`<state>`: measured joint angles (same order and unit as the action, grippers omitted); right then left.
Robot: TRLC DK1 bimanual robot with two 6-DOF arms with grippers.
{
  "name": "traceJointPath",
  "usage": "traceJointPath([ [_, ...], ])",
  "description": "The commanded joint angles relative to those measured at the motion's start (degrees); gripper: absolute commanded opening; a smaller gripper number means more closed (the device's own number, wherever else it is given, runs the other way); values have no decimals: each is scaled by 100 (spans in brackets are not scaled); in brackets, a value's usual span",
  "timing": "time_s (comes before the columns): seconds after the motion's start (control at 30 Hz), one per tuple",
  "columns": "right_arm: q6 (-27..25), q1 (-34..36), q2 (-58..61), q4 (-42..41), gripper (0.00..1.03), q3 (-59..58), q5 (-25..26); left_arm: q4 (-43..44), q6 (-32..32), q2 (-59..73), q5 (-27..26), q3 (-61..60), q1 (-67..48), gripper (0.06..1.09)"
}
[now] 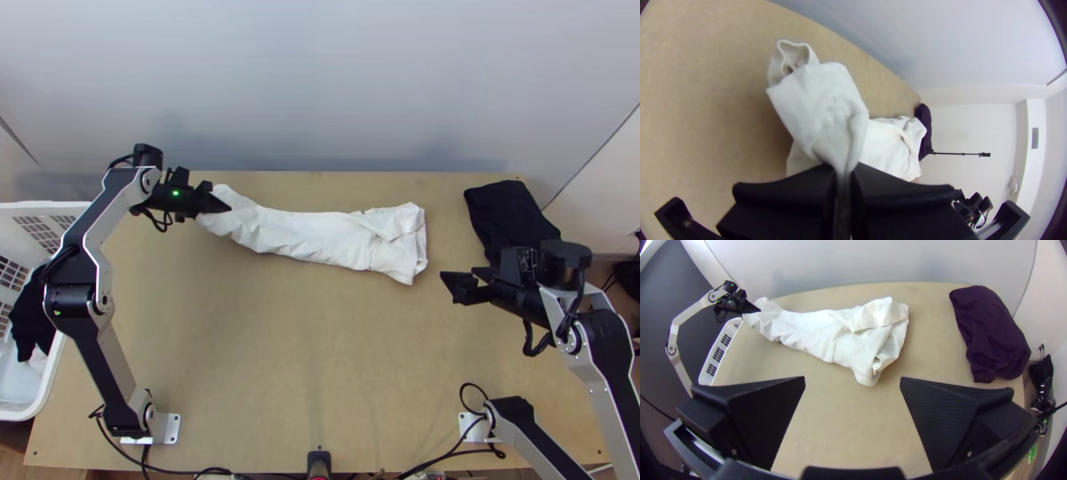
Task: Fold the t-shirt
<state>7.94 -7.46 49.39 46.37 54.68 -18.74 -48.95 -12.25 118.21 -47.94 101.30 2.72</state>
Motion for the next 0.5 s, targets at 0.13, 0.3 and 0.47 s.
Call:
traceJointPath([
  [0.13, 128, 166, -650, -31, 99, -765, -130, -203, -32, -220, 558, 215, -826, 9],
  [0.3, 199, 254, -966, -31, 99, -1099, -200, -247, -181, -132, 769, 584, -1239, 9],
  [0.47, 287, 368, -1194, -31, 99, -1301, -279, -282, -410, 88, 1006, 1156, -1626, 9],
])
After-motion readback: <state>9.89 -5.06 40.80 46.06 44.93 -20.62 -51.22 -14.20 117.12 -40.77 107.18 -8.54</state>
